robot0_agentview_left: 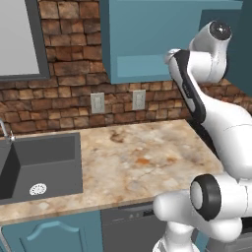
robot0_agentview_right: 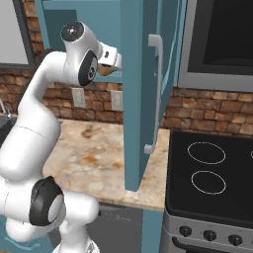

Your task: Pick the potato from the counter and place it in the cabinet. Then close the cabinet.

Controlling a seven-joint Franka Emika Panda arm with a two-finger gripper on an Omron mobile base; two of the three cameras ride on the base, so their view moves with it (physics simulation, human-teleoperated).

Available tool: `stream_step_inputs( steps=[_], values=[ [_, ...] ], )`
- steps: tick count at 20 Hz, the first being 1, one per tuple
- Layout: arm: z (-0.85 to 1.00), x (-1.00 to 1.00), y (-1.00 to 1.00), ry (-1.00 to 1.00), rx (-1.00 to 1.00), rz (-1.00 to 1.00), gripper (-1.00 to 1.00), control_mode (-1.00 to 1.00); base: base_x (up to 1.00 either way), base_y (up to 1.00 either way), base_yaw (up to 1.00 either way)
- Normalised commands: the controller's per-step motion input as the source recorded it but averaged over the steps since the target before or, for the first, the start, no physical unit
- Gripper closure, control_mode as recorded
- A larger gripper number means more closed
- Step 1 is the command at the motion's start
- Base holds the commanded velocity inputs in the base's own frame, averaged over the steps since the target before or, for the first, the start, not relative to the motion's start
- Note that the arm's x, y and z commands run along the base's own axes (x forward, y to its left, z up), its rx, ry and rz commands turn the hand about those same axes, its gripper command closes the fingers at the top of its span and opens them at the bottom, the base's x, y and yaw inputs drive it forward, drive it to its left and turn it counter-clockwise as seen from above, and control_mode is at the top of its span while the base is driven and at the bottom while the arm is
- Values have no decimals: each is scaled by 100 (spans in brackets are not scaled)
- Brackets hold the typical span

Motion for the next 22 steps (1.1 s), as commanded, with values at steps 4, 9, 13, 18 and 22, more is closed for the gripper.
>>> stream_step_inputs(
  steps=[4, 9, 13, 18, 22],
  values=[
    [0, 98, 0, 6, 0, 0, 100, -100, 0, 0, 0],
    [-17, 92, 0, 3, 0, 0, 100, -100, 0, 0, 0],
    [-31, 80, 0, 0, 0, 0, 100, -100, 0, 0, 0],
    [-36, 57, 0, -11, 0, 0, -100, -100, 0, 0, 0],
    [2, 33, 0, -6, 0, 0, -100, -100, 0, 0, 0]
  ],
)
